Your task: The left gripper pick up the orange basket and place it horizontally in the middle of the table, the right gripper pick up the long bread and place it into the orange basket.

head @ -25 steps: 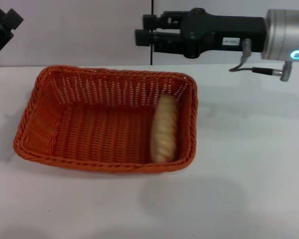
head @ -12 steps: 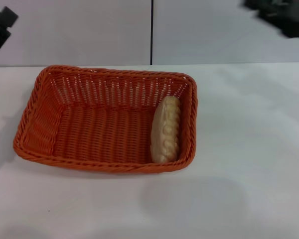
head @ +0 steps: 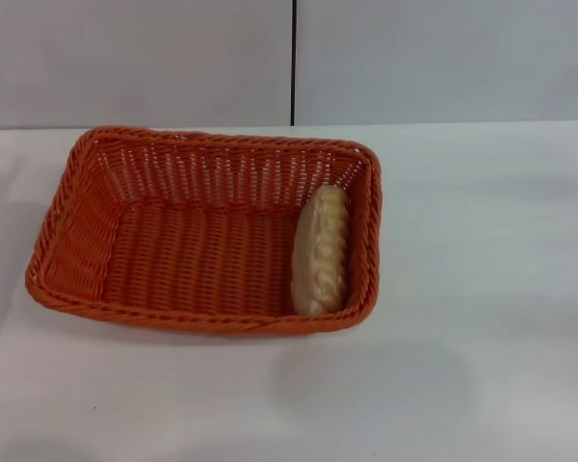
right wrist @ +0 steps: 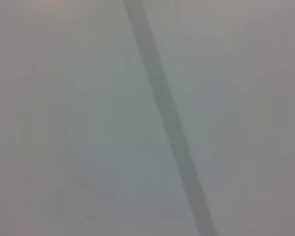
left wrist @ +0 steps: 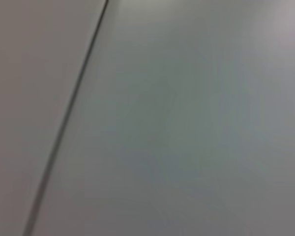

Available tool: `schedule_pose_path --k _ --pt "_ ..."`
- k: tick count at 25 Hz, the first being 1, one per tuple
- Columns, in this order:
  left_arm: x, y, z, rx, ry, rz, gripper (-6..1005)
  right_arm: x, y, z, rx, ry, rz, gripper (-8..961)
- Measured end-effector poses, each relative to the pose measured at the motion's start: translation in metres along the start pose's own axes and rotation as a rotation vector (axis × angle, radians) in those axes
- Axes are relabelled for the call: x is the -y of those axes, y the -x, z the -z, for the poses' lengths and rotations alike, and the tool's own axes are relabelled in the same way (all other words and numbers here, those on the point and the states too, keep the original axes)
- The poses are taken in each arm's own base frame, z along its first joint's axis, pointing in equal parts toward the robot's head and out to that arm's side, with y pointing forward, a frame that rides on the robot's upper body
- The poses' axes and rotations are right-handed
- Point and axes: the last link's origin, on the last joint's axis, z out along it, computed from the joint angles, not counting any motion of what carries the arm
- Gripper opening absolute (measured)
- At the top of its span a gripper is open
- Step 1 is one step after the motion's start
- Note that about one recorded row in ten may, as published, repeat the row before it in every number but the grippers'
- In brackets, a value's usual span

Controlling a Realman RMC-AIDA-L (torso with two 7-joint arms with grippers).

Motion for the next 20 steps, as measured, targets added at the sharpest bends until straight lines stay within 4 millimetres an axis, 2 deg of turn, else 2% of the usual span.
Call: schedule_pose_path --k 5,13,20 --pt "0.006 0.0 0.003 -0.023 -0.105 -0.125 766 0.017 0.006 0.016 0.113 -0.177 0.04 535" --pt "0.014 0.001 -0.005 -0.018 -0.14 -0.167 766 0.015 -0.001 0.01 0.143 -0.265 0.155 536" --pt "0.024 0.003 -0.019 -0.014 -0.189 -0.227 766 0.018 -0.001 0.009 0.17 -0.319 0.131 536"
